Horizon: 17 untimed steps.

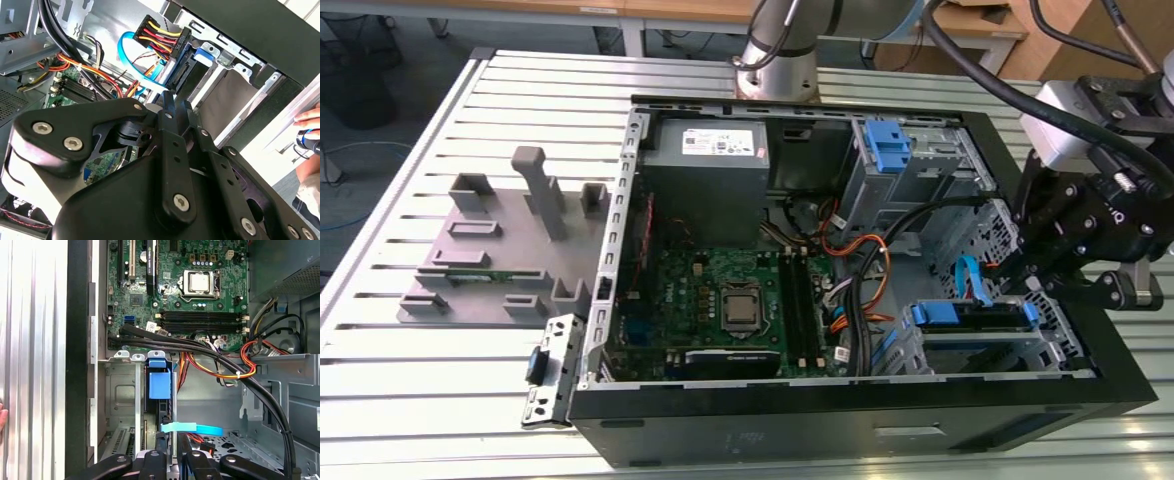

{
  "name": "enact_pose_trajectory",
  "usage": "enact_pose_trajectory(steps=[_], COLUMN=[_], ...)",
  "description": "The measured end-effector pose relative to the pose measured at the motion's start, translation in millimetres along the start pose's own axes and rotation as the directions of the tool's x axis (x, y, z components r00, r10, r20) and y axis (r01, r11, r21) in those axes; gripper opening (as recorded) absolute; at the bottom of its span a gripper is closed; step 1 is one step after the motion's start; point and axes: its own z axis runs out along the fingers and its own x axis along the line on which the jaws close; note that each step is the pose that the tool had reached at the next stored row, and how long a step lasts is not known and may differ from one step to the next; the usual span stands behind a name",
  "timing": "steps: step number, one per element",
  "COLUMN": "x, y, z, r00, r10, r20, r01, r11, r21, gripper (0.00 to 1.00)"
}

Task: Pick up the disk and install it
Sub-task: 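Insert the second disk wire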

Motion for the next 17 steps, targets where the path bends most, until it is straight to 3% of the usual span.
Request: enact_pose_trajectory(steps=[9, 17], x=[-0.2, -3.3], y=[-0.1, -6.7], z=[-2.5, 0.4], r00=[1.0, 1.0], r10=[0.0, 0.0], r20=[0.0002, 0.0002], r01=[0.0, 0.0], r11=[1.0, 1.0], r21=[-0.0001, 0.0], gripper=[0.24, 0.24])
